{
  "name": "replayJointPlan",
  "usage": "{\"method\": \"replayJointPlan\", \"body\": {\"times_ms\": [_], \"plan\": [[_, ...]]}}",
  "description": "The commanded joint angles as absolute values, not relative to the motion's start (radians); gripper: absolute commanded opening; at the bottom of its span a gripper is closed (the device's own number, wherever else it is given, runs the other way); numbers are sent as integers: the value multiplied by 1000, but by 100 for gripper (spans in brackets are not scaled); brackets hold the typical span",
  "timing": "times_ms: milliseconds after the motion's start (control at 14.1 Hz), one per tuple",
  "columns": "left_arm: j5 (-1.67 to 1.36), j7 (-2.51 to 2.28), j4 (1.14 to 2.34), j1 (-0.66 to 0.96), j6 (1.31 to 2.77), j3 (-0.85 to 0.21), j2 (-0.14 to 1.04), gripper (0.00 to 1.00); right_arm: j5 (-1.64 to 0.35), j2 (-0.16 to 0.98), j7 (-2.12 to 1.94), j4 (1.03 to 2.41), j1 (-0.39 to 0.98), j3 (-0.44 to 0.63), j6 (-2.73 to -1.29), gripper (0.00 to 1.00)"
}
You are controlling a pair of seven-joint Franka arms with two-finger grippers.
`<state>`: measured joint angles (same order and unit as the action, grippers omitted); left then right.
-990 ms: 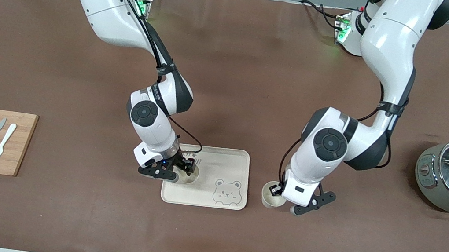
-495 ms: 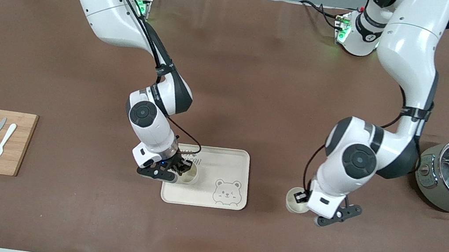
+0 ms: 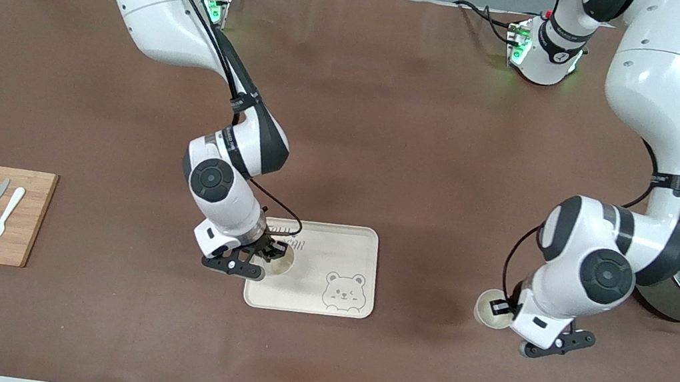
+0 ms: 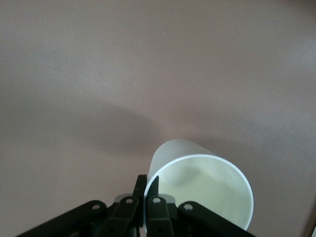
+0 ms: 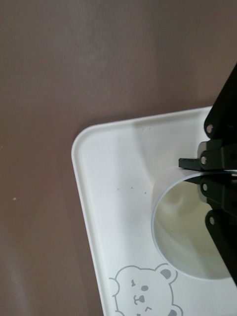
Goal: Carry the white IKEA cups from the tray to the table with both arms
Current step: 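Carry the cups off the tray, each gripper moving outward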
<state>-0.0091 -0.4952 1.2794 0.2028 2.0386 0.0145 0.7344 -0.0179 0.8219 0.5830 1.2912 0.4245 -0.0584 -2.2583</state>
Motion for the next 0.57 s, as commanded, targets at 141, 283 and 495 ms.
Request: {"method": "replayJointPlan", "body": {"times_ms": [141, 283, 495], "plan": [[-66, -381, 1290, 147, 2034, 9, 735, 0, -23, 691, 412, 1258, 319, -71, -2061, 0], [-66, -333, 1290, 106, 2040, 5, 741, 0, -25, 643, 246, 1261, 253, -71, -1979, 0], [-66, -253, 1290, 68, 2048, 6, 771, 0, -31, 612, 92, 1261, 167, -72, -1930, 0]]}}
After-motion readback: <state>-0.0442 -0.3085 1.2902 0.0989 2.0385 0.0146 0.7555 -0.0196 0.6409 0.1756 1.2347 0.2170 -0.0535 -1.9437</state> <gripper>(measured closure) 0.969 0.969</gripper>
